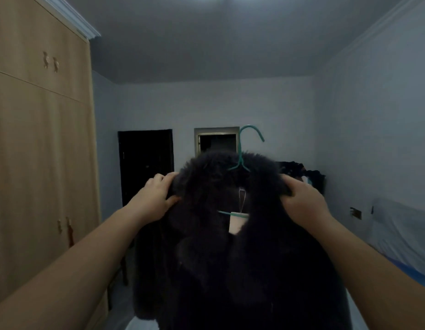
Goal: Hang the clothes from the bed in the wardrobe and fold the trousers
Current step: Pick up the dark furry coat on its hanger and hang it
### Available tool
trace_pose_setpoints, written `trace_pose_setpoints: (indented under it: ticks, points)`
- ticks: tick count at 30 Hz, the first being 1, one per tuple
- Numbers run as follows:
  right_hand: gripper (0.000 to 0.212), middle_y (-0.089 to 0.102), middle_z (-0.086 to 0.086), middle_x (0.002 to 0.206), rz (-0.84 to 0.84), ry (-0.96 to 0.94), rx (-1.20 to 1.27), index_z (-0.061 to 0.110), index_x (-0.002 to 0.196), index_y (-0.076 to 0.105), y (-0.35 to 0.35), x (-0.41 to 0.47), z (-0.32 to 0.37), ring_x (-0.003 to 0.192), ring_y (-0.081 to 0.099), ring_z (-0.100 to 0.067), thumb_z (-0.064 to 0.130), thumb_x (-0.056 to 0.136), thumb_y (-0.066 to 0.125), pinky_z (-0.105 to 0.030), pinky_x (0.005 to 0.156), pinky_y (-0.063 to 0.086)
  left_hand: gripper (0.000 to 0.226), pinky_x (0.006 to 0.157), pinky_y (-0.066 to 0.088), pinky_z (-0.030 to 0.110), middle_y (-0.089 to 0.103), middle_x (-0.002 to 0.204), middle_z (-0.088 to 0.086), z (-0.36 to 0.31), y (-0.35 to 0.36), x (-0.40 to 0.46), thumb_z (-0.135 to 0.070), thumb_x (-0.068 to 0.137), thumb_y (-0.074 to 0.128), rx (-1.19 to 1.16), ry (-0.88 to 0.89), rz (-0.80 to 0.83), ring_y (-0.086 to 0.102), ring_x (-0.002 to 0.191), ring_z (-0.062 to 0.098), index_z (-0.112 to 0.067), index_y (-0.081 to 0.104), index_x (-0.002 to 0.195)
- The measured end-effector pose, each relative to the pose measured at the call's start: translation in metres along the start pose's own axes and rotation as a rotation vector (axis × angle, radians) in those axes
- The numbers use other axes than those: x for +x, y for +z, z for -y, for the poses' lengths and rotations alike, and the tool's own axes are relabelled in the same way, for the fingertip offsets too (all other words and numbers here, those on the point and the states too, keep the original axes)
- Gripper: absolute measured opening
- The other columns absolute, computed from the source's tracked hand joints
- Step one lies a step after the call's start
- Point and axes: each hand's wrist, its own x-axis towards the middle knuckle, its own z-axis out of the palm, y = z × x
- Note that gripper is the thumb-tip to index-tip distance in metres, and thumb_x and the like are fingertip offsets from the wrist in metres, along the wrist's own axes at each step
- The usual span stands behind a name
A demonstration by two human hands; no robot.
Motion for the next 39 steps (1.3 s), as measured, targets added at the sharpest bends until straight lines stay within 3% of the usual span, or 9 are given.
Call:
trace_pose_setpoints:
  ticks: [3,9,14,21,23,27,31,34,39]
  points:
    - [0.045,0.074,0.003,0.111,0.092,-0.012,0.022,0.050,0.130,0.056,-0.003,-0.004,-0.004,0.106,0.065,-0.029,0.027,0.091,0.053,-0.042,0.087,0.053,0.032,0.083,0.053,0.041,0.067,0.117,-0.002,0.000,0.004,-0.003,-0.038,0.098,0.050,0.015,0.067,-0.027,0.065,0.106,0.028,-0.041,0.048,0.130]
    - [0.045,0.074,0.009,0.106,0.203,-0.018,0.016,0.054,0.120,0.055,-0.013,-0.009,-0.021,0.098,0.067,-0.018,0.022,0.088,0.054,-0.040,0.087,0.055,0.038,0.078,0.040,-0.001,0.066,0.100,-0.039,-0.005,-0.004,-0.005,-0.016,0.103,0.051,-0.283,0.147,0.104,0.055,0.096,-0.024,-0.053,0.059,0.108]
    - [0.043,0.073,-0.001,0.110,0.174,-0.063,-0.100,0.051,0.129,0.053,-0.010,-0.015,-0.013,0.102,0.066,-0.031,0.029,0.093,0.053,-0.038,0.082,0.052,0.031,0.091,0.046,0.024,0.065,0.118,-0.019,-0.007,0.005,-0.006,-0.022,0.102,0.051,-0.232,0.126,0.239,0.060,0.108,0.002,-0.051,0.058,0.112]
    - [0.017,0.065,0.017,0.090,0.248,-0.092,0.035,0.042,0.109,0.058,0.017,-0.011,-0.003,0.092,0.065,-0.019,0.031,0.096,0.054,-0.036,0.077,0.048,0.026,0.096,0.044,0.020,0.062,0.125,0.006,-0.031,0.026,-0.003,-0.015,0.104,0.049,-0.143,0.175,0.255,0.058,0.117,0.022,-0.008,0.061,0.126]
    - [0.018,0.070,0.017,0.101,0.284,-0.104,0.139,0.041,0.111,0.061,0.022,-0.010,-0.001,0.099,0.066,-0.013,0.042,0.097,0.051,-0.041,0.087,0.053,0.023,0.092,0.050,0.030,0.068,0.116,0.000,-0.040,0.022,-0.001,-0.023,0.103,0.050,-0.241,0.121,0.188,0.063,0.107,0.017,-0.014,0.067,0.117]
    - [0.031,0.069,0.014,0.119,0.285,-0.104,0.156,0.042,0.125,0.059,0.022,-0.008,-0.007,0.111,0.062,-0.012,0.051,0.101,0.042,-0.043,0.096,0.050,0.022,0.061,0.046,0.008,0.069,0.077,-0.013,-0.035,0.007,-0.006,-0.017,0.099,0.059,-0.436,0.084,0.060,0.062,0.070,-0.011,-0.026,0.068,0.080]
    - [0.038,0.069,0.013,0.112,0.355,0.044,0.259,0.040,0.111,0.065,0.012,-0.010,-0.034,0.113,0.063,-0.015,0.062,0.096,0.039,-0.035,0.091,0.049,0.023,0.061,0.046,0.018,0.069,0.071,-0.009,-0.012,-0.002,-0.018,-0.018,0.097,0.062,-0.458,0.003,0.023,0.058,0.067,-0.006,-0.023,0.067,0.075]
    - [0.038,0.059,0.021,0.126,0.455,0.023,0.288,0.057,0.128,0.047,0.005,-0.014,-0.034,0.118,0.055,-0.006,0.066,0.093,0.038,-0.023,0.085,0.043,0.020,0.059,0.047,0.012,0.073,0.075,-0.015,-0.016,-0.003,-0.027,-0.024,0.096,0.063,-0.520,-0.031,0.092,0.065,0.070,-0.006,-0.026,0.070,0.078]
    - [0.052,0.055,0.016,0.139,0.515,-0.173,0.232,0.061,0.142,0.030,0.017,-0.025,-0.011,0.126,0.052,-0.006,0.043,0.099,0.054,-0.037,0.108,0.043,0.023,0.061,0.047,0.028,0.070,0.072,-0.004,-0.022,0.001,-0.024,-0.014,0.096,0.063,-0.399,-0.109,0.072,0.063,0.067,0.007,-0.020,0.068,0.074]
